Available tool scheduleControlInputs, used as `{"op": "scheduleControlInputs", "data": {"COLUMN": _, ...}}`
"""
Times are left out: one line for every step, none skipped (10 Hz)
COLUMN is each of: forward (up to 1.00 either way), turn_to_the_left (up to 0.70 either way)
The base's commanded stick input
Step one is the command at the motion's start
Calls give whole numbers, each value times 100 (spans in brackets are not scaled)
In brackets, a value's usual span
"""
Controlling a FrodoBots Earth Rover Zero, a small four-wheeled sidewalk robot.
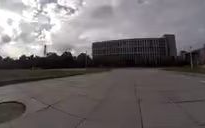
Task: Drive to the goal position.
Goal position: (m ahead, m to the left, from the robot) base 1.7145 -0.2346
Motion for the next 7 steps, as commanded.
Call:
{"op": "scheduleControlInputs", "data": {"forward": 70, "turn_to_the_left": 0}}
{"op": "scheduleControlInputs", "data": {"forward": 70, "turn_to_the_left": 0}}
{"op": "scheduleControlInputs", "data": {"forward": 70, "turn_to_the_left": 0}}
{"op": "scheduleControlInputs", "data": {"forward": 70, "turn_to_the_left": 0}}
{"op": "scheduleControlInputs", "data": {"forward": 70, "turn_to_the_left": 0}}
{"op": "scheduleControlInputs", "data": {"forward": 70, "turn_to_the_left": 0}}
{"op": "scheduleControlInputs", "data": {"forward": 70, "turn_to_the_left": 0}}
